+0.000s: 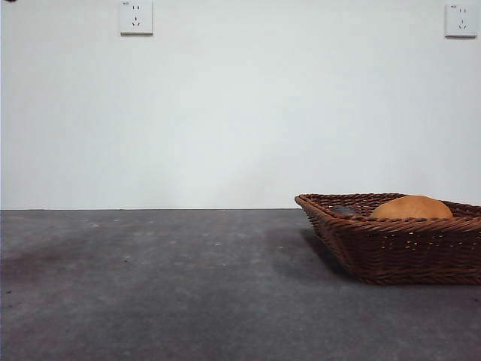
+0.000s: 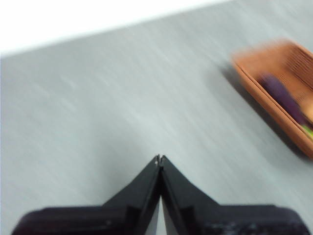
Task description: Help me put the vegetables on the table into the basket
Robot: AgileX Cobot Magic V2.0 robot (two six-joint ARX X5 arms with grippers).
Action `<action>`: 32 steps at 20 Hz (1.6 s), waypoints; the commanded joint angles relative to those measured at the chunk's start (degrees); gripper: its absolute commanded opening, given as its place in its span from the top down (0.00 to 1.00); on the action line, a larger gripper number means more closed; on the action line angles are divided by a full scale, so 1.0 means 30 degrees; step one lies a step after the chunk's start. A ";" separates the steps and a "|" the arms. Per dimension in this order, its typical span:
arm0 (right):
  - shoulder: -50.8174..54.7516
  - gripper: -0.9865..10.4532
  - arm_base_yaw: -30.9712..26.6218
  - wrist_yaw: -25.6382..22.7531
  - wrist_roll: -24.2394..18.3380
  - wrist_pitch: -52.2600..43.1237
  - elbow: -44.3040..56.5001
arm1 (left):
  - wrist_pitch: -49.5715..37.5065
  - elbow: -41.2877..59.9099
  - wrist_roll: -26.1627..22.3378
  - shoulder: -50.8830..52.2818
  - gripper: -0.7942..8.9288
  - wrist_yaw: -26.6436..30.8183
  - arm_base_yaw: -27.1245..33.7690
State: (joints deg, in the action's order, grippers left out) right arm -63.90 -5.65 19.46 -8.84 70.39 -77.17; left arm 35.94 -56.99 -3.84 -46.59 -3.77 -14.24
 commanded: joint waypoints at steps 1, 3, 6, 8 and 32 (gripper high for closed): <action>-0.0284 0.91 0.0015 -0.0015 -0.0138 -0.0780 -0.0015 | -0.2149 -0.0007 -0.1996 0.0780 0.92 0.0619 0.1304; -0.0437 0.91 0.0015 -0.0036 -0.0138 -0.1457 -0.0015 | -0.3526 0.0277 -0.2688 0.1858 0.92 -0.0182 0.3038; -0.0554 0.91 0.0015 -0.0087 -0.0138 -0.2463 -0.0015 | -0.5814 0.2018 -0.2936 0.4335 0.92 -0.0619 0.5326; -0.0583 0.91 0.0015 -0.0087 -0.0138 -0.3038 -0.0015 | -0.7570 0.4160 -0.3322 0.6135 0.92 0.0168 0.6368; -0.0619 0.91 0.0015 -0.0146 -0.0138 -0.3585 -0.0015 | -0.8845 1.8855 0.3905 1.5453 0.92 0.0124 0.5887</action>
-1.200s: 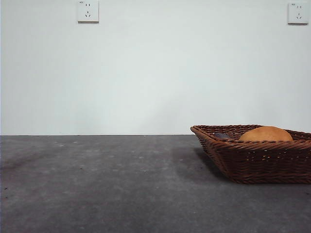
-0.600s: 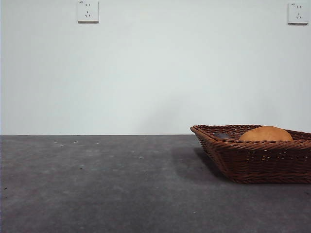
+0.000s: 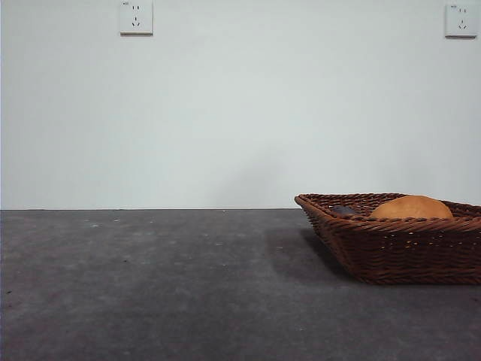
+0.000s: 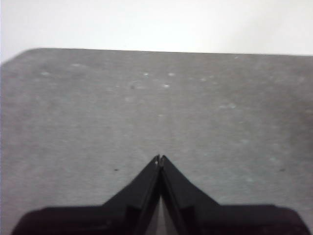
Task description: Help me put the vegetables on the table into the basket
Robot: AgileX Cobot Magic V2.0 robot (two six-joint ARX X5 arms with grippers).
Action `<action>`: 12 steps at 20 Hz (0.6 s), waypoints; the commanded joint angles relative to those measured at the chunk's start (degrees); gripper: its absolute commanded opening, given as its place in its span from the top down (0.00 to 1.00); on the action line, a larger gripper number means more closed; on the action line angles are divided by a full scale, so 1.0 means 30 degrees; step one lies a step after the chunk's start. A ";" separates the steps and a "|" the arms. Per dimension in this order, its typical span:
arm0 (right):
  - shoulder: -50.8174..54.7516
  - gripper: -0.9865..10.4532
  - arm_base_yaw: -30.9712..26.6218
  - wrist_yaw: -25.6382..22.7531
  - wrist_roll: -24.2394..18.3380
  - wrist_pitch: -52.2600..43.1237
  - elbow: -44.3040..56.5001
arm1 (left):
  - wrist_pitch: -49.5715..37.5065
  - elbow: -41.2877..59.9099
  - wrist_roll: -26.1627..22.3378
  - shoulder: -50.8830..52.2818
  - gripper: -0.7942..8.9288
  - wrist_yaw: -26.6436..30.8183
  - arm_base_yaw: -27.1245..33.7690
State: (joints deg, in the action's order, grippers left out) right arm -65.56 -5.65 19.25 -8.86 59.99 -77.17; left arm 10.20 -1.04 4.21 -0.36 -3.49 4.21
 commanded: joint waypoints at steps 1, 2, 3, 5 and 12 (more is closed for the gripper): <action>-0.0066 0.91 0.0015 -0.0080 -0.0131 -0.0117 -0.0015 | -0.0270 0.0204 0.1224 0.0044 0.92 0.0022 -0.0306; -0.0066 0.91 0.0015 -0.0080 -0.0131 -0.0117 -0.0015 | -0.0270 0.0204 0.1224 0.0044 0.92 0.0029 -0.0299; -0.0066 0.91 0.0015 -0.0080 -0.0131 -0.0117 -0.0015 | -0.0262 0.0204 0.1224 0.0007 0.92 0.0044 -0.0277; -0.0066 0.91 0.0015 -0.0080 -0.0131 -0.0117 -0.0015 | -0.0270 0.0204 0.1224 -0.0102 0.92 0.0029 -0.0284; -0.0066 0.91 0.0015 -0.0073 -0.0131 -0.0117 -0.0015 | -0.0270 0.0204 0.1224 -0.0270 0.92 0.0036 -0.0284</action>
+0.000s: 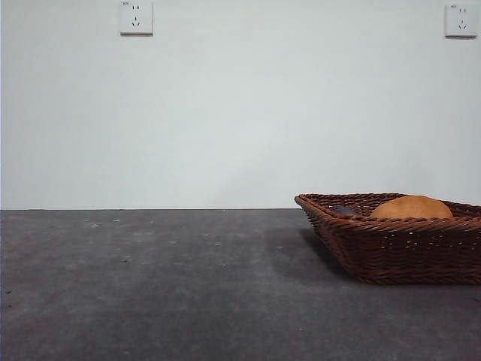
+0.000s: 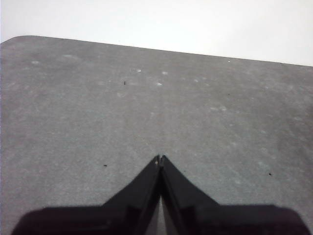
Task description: Help me put the vegetables on the table into the basket
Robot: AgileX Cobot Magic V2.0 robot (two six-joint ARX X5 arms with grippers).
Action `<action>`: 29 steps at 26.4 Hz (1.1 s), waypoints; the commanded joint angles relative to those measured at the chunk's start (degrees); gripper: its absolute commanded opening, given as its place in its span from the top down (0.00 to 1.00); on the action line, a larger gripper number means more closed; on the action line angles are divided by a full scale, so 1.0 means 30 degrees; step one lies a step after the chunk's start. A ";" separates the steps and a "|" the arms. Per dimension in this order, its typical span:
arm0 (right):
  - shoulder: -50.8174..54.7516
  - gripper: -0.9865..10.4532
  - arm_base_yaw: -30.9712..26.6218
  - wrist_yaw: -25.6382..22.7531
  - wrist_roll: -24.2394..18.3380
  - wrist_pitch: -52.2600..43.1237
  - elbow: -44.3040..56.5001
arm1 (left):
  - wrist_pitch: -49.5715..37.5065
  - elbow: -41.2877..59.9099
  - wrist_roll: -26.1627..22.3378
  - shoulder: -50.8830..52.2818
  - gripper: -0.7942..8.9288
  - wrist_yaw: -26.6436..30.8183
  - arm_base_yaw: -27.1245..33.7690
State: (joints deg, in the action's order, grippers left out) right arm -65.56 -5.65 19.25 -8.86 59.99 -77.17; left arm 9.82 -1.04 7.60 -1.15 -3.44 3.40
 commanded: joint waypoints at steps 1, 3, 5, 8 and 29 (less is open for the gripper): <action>-0.0066 0.91 0.0015 -0.0080 -0.0131 -0.0117 -0.0015 | -0.0146 0.0204 0.0095 -0.0007 0.92 0.0022 -0.0015; -0.0029 0.91 -0.0036 -0.0248 -0.0131 -0.0138 -0.0015 | -0.0146 0.0204 0.0095 -0.0015 0.92 0.0022 -0.0015; 0.0787 0.91 -0.0015 -0.1749 -0.0656 -0.0211 -0.0015 | -0.0146 0.0204 0.0095 -0.0036 0.92 0.0022 -0.0015; 0.3249 0.91 0.0146 -0.1552 0.0619 -0.1384 0.0182 | -0.0146 0.0204 0.0095 -0.0036 0.92 0.0022 -0.0015; 1.9307 0.91 0.1639 -0.3293 0.3053 -1.5191 2.0910 | -0.0146 0.0204 0.0095 -0.0036 0.92 0.0022 -0.0015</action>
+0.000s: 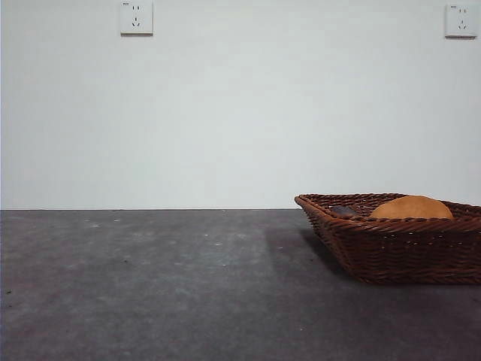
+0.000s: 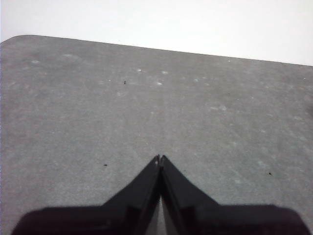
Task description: Help me put the vegetables on the table into the basket
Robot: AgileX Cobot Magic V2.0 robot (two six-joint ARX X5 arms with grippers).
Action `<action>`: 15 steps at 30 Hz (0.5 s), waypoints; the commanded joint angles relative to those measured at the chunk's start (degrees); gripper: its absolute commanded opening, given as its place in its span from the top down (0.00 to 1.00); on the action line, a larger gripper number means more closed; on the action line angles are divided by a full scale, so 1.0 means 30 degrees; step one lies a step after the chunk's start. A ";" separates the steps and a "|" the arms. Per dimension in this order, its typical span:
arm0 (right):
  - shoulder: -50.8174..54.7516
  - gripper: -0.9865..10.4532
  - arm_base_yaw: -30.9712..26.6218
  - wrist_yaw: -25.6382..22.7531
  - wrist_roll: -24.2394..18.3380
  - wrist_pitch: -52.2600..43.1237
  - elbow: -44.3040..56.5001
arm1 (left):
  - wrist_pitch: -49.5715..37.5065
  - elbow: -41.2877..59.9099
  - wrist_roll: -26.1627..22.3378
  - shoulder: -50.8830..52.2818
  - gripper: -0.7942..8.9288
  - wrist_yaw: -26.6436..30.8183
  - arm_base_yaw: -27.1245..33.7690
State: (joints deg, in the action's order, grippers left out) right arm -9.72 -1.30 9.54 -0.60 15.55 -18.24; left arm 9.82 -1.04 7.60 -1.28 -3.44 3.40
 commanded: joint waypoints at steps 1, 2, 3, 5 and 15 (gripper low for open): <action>0.1086 0.91 0.0284 -0.0058 0.0342 -0.0357 0.1938 | -0.0146 0.0204 0.0095 0.0007 0.92 0.0022 -0.0015; 0.1384 0.91 0.0335 -0.0051 0.0342 -0.0350 0.2412 | -0.0146 0.0204 0.0095 0.0007 0.92 0.0022 -0.0015; 0.1719 0.91 0.0386 -0.0051 0.0350 -0.0335 0.2929 | -0.0146 0.0204 0.0095 0.0007 0.92 0.0022 -0.0015; 0.2280 0.91 0.0481 -0.0044 0.0408 -0.0313 0.3781 | -0.0146 0.0204 0.0095 0.0007 0.92 0.0022 -0.0015; 0.3089 0.91 0.0670 -0.0168 0.0641 -0.0758 0.5406 | -0.0153 0.0204 0.0095 -0.0117 0.92 0.0022 -0.0015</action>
State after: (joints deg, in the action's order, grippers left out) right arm -0.54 0.47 9.28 0.73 13.61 -2.66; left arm 9.78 -1.04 7.60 -1.52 -3.44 3.40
